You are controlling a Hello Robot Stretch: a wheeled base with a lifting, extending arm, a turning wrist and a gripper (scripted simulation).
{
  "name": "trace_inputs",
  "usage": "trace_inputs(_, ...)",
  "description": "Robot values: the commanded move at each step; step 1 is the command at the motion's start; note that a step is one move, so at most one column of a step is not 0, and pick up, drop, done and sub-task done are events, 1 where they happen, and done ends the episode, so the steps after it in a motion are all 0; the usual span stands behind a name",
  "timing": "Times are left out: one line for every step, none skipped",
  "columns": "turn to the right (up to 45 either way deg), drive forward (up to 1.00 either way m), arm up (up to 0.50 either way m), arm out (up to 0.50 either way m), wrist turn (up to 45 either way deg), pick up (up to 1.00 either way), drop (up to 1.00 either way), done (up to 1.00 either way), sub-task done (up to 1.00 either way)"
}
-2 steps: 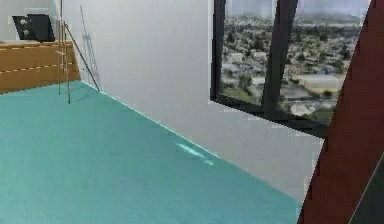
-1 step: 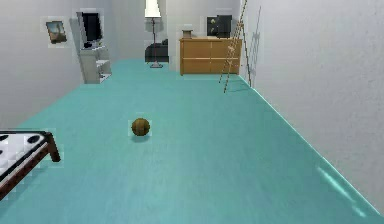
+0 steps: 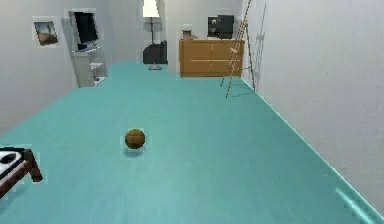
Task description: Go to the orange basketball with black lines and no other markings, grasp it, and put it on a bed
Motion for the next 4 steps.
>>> trace_inputs(-15.0,0.0,0.0,0.0,0.0,0.0,0.0,0.0,0.0)
trace_inputs(0.0,1.0,0.0,0.0,0.0,0.0,0.0,0.0,0.0)
trace_inputs(0.0,0.3,0.0,0.0,0.0,0.0,0.0,0.0,0.0)
trace_inputs(-45.0,0.0,0.0,0.0,0.0,0.0,0.0,0.0,0.0)
